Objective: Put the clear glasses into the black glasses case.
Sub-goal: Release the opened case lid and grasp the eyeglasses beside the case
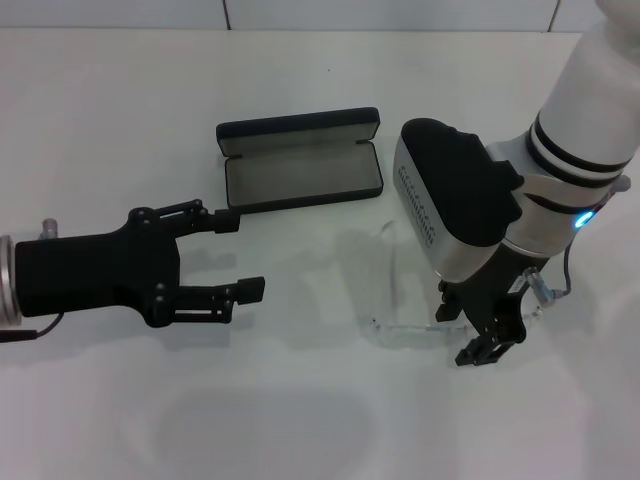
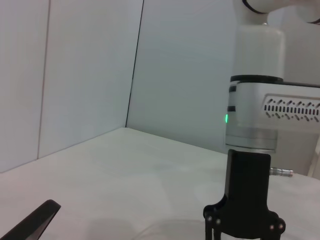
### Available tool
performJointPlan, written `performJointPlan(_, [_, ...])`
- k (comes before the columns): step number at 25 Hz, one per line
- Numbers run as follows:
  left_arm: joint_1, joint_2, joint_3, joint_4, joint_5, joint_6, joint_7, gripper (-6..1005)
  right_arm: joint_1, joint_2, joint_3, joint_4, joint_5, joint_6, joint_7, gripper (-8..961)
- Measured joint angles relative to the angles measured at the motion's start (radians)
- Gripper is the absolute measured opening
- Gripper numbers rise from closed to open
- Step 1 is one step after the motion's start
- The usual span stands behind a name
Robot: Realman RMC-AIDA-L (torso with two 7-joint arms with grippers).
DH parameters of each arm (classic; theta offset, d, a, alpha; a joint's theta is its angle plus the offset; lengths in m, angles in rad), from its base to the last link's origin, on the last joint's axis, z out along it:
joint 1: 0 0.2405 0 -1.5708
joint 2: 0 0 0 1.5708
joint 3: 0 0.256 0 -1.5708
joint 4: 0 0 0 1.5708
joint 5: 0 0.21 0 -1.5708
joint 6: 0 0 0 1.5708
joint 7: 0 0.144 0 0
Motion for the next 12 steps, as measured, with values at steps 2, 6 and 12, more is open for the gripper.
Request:
performJointPlan(2, [0.0, -0.001, 0.0, 0.0, 0.0, -0.002, 0.0, 815, 0.0, 0.0, 0.002, -0.003, 0.003, 0.0, 0.0, 576])
performJointPlan(6, [0.002, -0.001, 0.0, -0.001, -0.001, -0.005, 0.0, 807, -0.002, 0.0, 0.003, -0.009, 0.004, 0.0, 0.0, 388])
performJointPlan(12, [0.004, 0.0, -0.001, -0.001, -0.001, -0.008, 0.0, 794, -0.022, 0.0, 0.001, -0.039, 0.006, 0.004, -0.01, 231])
